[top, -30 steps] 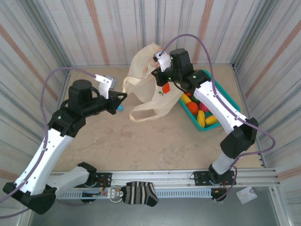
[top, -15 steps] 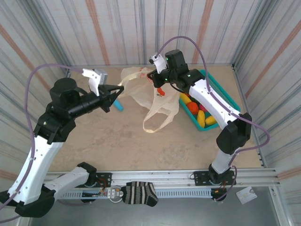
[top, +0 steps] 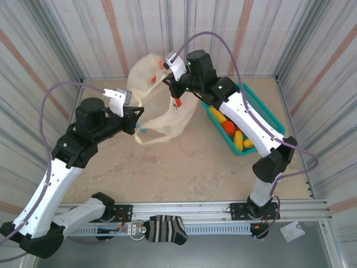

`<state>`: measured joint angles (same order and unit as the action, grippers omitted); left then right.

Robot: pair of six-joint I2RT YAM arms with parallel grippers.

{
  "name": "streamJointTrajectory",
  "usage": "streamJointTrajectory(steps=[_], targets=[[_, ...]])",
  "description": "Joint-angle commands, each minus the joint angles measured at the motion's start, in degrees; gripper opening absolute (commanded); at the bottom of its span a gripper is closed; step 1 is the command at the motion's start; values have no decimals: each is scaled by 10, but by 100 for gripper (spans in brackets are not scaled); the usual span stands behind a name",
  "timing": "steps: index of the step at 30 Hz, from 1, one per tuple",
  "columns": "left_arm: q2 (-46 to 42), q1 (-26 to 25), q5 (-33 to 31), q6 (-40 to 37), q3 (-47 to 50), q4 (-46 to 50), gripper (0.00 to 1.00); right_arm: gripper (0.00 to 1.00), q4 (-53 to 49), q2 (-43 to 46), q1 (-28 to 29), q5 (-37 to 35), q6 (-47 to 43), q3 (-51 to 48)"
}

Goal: Place the fake fruits into the plastic bag and tie a complex knot

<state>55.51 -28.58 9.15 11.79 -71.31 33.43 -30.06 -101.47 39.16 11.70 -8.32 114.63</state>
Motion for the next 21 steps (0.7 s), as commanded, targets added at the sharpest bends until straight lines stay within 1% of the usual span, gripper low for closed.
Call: streamJointTrajectory(steps=[1, 3, 6, 8, 12, 14, 16, 18, 19, 21], targets=[[52, 1, -81, -2, 29, 63, 0, 0, -30, 19, 2, -30, -43, 30], [75, 2, -60, 15, 43, 65, 0, 0, -34, 18, 3, -29, -46, 40], [75, -1, -8, 32, 66, 28, 0, 0, -36, 17, 2, -12, -50, 33], [55, -5, 15, 32, 71, 1, 0, 0, -24, 15, -4, 11, -43, 8], [15, -7, 23, 27, 65, -23, 0, 1, 34, 16, -14, 87, -23, -65], [7, -8, 46, 40, 70, -36, 0, 2, 67, 11, -15, 117, -21, -112], [14, -15, 79, 66, 87, -54, 0, 2, 75, 2, -17, 126, -18, -128], [21, -38, 101, 91, 112, -83, 0, 3, 73, -5, -23, 133, -10, -142], [22, -56, 102, 96, 125, -96, 0, 3, 74, -6, -26, 136, -8, -155], [19, -89, 78, 94, 140, -106, 0, 3, 81, 1, -29, 128, -14, -182]])
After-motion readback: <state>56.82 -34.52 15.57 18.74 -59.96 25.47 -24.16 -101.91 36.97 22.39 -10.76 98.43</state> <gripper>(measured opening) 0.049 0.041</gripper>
